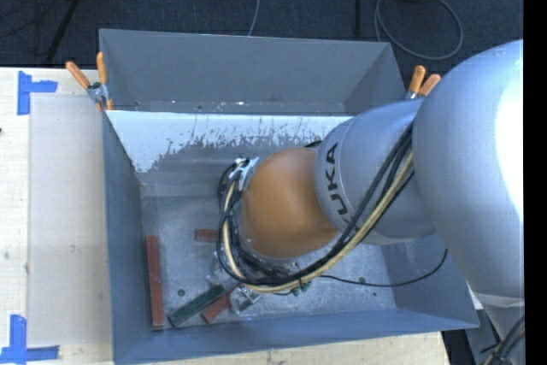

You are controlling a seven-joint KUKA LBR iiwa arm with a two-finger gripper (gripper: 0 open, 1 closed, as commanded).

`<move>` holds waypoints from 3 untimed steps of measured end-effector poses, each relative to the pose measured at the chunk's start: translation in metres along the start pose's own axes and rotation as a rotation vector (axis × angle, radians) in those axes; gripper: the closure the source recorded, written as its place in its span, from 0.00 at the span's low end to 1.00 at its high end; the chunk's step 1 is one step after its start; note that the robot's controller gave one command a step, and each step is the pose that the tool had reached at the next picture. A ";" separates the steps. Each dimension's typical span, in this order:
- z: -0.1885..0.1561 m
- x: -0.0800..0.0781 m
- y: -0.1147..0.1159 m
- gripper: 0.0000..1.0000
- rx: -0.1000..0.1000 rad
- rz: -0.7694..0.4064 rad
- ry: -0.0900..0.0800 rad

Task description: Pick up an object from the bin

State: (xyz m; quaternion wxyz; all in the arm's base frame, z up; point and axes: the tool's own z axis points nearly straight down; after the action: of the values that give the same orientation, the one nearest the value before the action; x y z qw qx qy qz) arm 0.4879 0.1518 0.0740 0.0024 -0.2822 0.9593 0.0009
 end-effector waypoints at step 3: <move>-0.120 -0.002 -0.003 1.00 -0.001 -0.003 0.005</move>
Offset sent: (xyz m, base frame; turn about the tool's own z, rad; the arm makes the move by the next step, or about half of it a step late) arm 0.0030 -0.0025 0.1211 -0.0063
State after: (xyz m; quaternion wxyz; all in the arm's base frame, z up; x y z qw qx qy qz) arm 0.4911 0.1498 0.1943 -0.0003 -0.2836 0.9590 0.0005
